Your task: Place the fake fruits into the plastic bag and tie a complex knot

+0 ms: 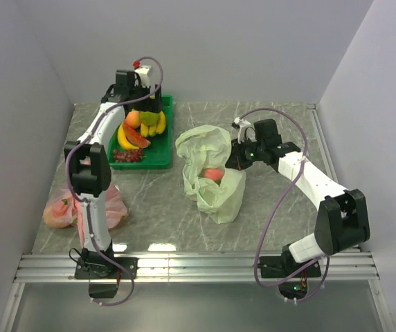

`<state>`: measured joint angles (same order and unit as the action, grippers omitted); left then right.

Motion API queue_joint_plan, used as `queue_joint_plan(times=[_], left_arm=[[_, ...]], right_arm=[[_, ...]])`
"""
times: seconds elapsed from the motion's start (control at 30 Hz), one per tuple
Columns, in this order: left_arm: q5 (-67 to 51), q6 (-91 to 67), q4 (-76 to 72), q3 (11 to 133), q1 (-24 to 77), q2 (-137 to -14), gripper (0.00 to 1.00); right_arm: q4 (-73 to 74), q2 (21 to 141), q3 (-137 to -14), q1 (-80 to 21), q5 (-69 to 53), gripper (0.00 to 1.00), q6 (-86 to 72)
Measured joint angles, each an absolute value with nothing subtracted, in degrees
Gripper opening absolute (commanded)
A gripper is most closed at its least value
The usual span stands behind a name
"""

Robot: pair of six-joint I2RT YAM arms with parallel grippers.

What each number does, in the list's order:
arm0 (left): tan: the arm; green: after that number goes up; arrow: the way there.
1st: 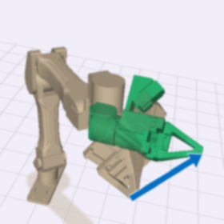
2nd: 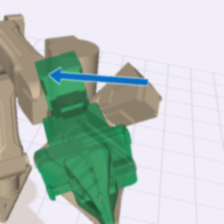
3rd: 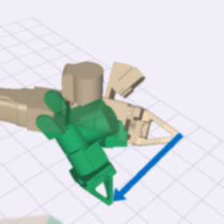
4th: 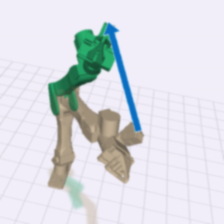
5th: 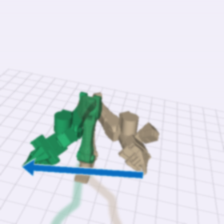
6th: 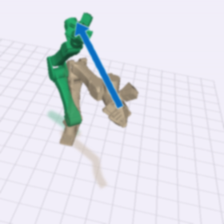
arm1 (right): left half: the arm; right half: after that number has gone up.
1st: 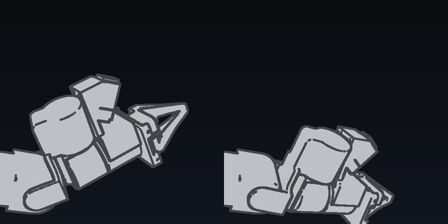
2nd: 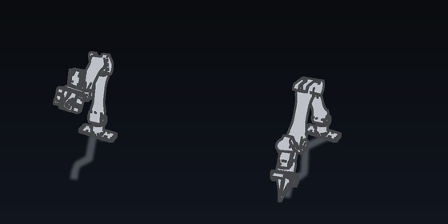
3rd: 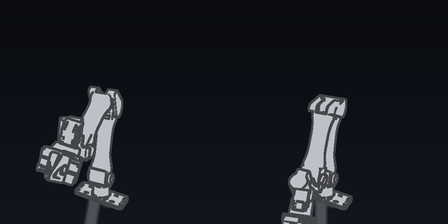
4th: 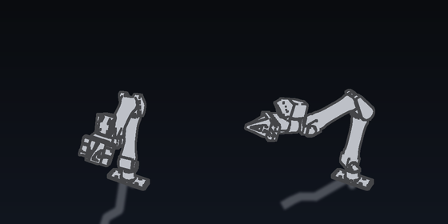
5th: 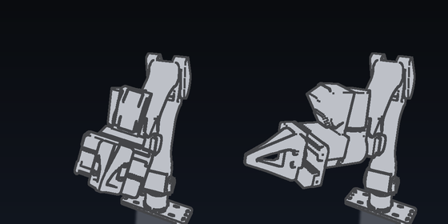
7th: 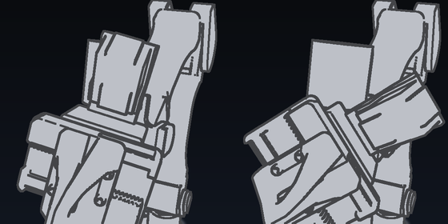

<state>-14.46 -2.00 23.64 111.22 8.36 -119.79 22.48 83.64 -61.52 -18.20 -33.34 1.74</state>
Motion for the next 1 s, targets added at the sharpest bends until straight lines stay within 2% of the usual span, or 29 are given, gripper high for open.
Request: queue_joint_plan(times=[0.23,0.53,0.63,0.67,0.77,1.0], left_arm=[[-11.18,1.78,23.31,114.39,7.99,-128.14,0.99],[-9.10,4.91,23.03,114.78,7.81,-131.94,0.99],[-9.13,4.99,22.90,114.78,7.79,-132.73,0.91],[-9.15,4.97,22.90,114.78,7.79,-132.86,0.83],[-9.19,4.82,22.87,114.78,7.79,-132.92,0.69],[-11.20,4.64,22.96,113.06,7.73,-130.28,0.51]], right_arm=[[23.66,83.72,-61.78,-18.50,-32.84,0.00,3.01],[24.97,83.88,-61.93,-18.50,-32.38,0.00,4.01],[25.21,84.05,-62.02,-18.52,-32.36,0.00,4.25],[25.30,84.20,-62.11,-18.50,-32.36,0.00,4.36],[25.43,84.75,-62.50,-18.50,-32.34,0.00,4.40],[25.76,84.79,-62.70,-18.52,-32.34,0.00,4.32]])
